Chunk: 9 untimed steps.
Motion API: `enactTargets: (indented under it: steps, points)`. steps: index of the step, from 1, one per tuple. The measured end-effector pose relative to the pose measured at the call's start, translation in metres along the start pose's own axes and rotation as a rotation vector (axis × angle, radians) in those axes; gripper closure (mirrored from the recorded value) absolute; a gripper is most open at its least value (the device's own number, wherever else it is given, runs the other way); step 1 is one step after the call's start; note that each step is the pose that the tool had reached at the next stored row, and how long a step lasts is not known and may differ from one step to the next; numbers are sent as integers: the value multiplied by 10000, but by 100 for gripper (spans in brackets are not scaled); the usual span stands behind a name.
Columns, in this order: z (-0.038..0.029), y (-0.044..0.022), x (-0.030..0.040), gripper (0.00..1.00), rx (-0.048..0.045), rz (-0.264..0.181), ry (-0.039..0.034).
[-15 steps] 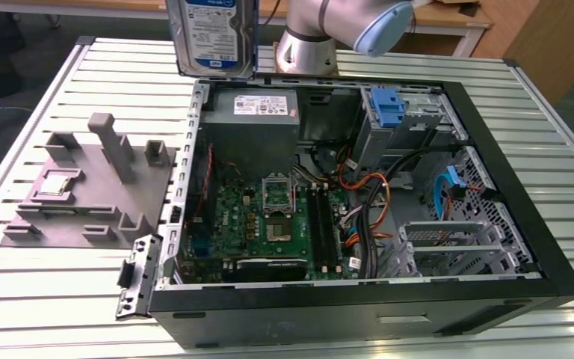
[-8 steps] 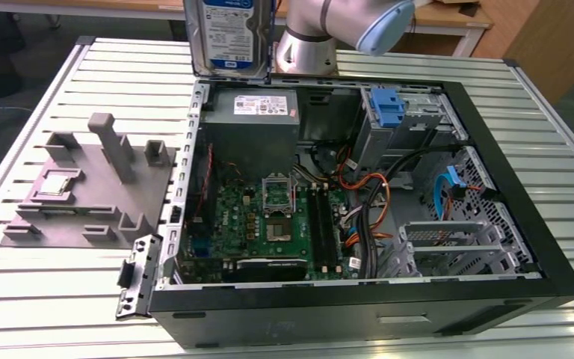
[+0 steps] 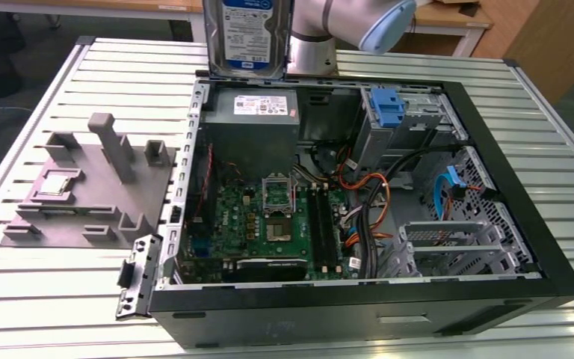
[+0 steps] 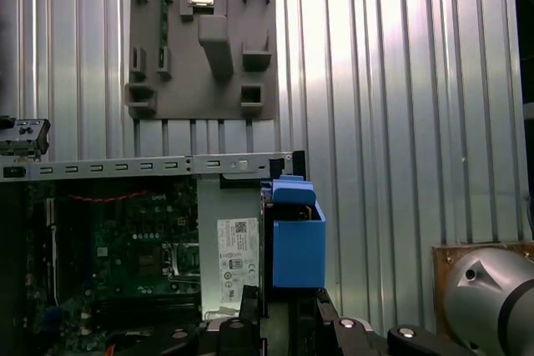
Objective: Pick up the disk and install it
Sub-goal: 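Pick up the disk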
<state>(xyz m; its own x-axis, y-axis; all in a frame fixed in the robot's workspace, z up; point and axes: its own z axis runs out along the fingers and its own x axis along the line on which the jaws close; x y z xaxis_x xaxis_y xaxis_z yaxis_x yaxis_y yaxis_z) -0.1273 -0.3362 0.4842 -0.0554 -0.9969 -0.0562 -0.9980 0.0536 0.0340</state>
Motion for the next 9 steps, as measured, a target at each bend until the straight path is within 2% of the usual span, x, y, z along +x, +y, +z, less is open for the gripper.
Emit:
enactTargets:
  steps: [9]
  points:
    - [-7, -240, -13, 65, -13, 1, 0]
